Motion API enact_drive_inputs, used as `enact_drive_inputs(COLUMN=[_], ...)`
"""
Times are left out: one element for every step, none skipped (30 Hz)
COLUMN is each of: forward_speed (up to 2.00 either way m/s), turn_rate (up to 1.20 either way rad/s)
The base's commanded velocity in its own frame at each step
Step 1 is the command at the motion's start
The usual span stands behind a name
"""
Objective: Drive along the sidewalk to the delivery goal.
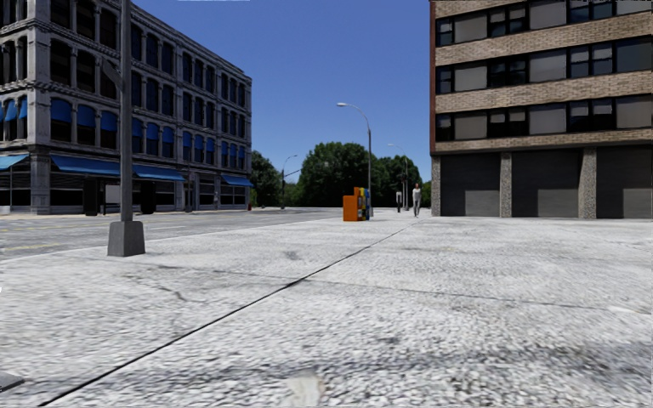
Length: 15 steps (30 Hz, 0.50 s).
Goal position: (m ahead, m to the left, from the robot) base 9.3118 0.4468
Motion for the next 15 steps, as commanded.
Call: enact_drive_inputs(forward_speed=[1.40, 1.39, 1.39, 1.39, 1.39, 1.39, 1.39, 1.39, 1.39, 1.39, 1.39, 1.39, 1.39, 1.39, 1.39], turn_rate=[0.34, 0.32, 0.32, 0.32, 0.32, 0.23, 0.23, 0.05, 0.00, 0.00, 0.00, 0.00, 0.00, 0.00, 0.00])
